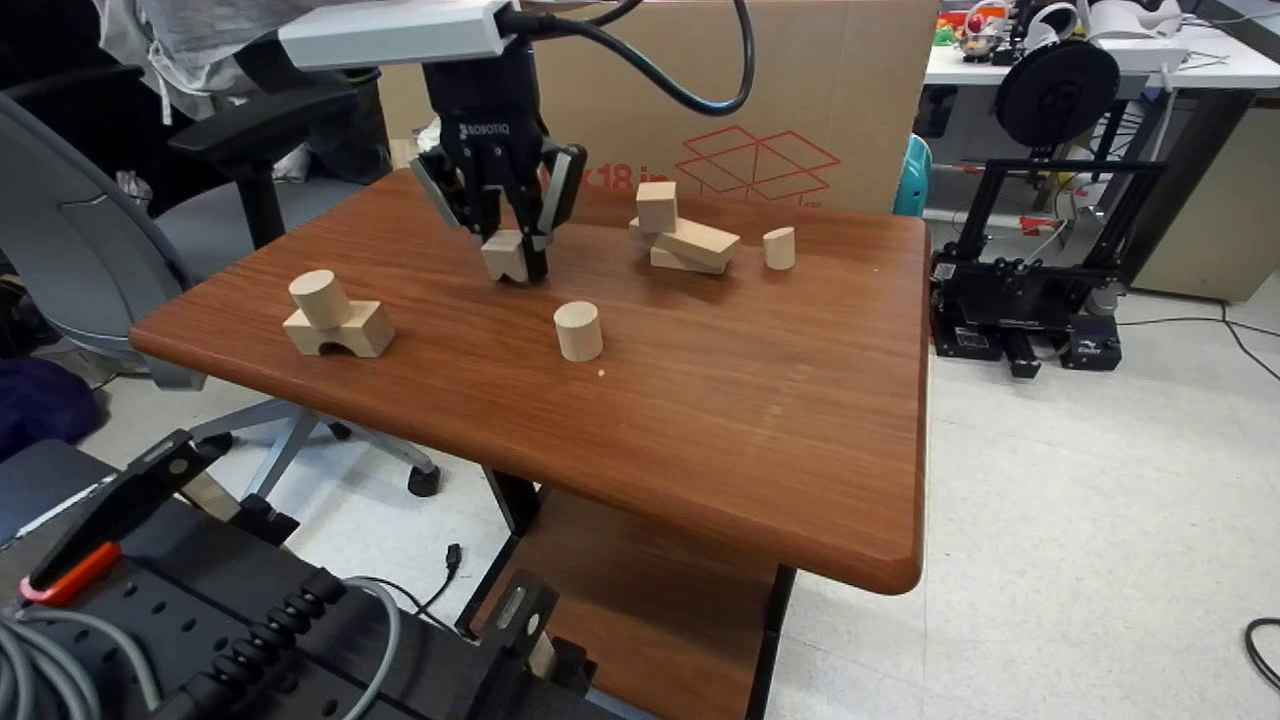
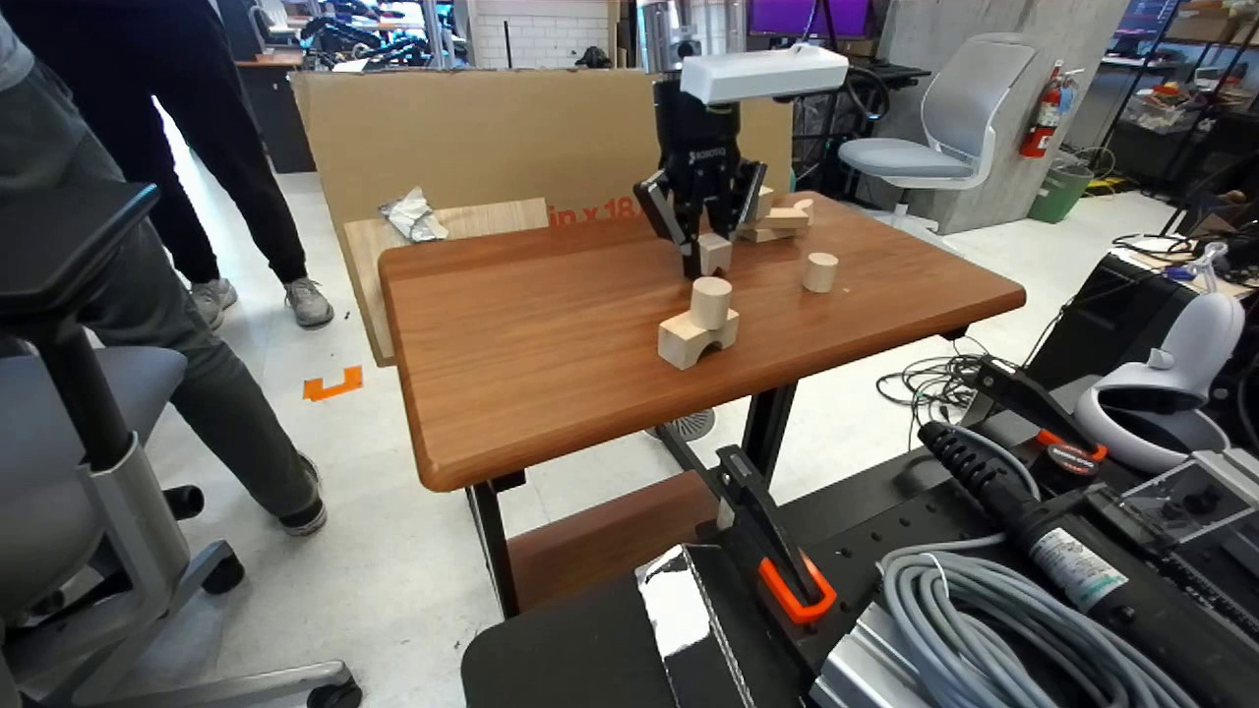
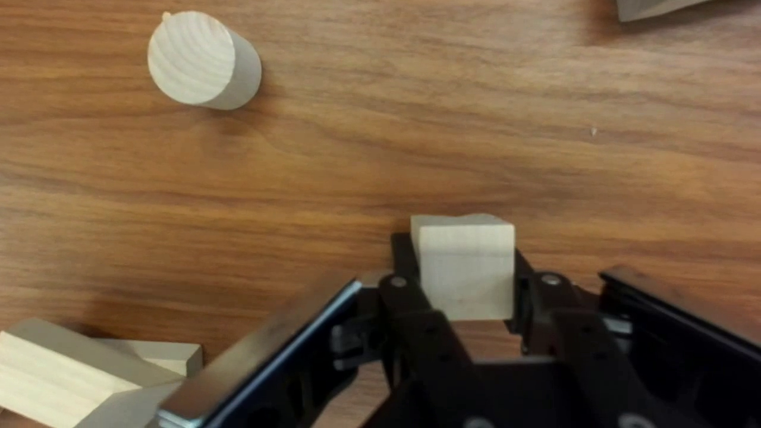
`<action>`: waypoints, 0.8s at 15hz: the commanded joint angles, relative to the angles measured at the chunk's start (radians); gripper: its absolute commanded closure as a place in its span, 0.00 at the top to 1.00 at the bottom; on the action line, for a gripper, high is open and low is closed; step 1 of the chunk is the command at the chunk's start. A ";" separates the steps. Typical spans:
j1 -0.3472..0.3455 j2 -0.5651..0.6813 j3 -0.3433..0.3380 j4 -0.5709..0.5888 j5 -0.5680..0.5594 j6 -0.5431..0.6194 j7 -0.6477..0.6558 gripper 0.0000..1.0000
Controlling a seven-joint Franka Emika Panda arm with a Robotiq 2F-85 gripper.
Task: Put the stacked block on the table
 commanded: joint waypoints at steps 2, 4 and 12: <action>0.018 0.027 -0.006 0.029 -0.013 -0.004 -0.003 0.65; 0.024 0.021 -0.007 0.020 -0.022 0.003 -0.002 0.81; 0.042 -0.221 -0.005 -0.158 -0.073 -0.004 -0.018 1.00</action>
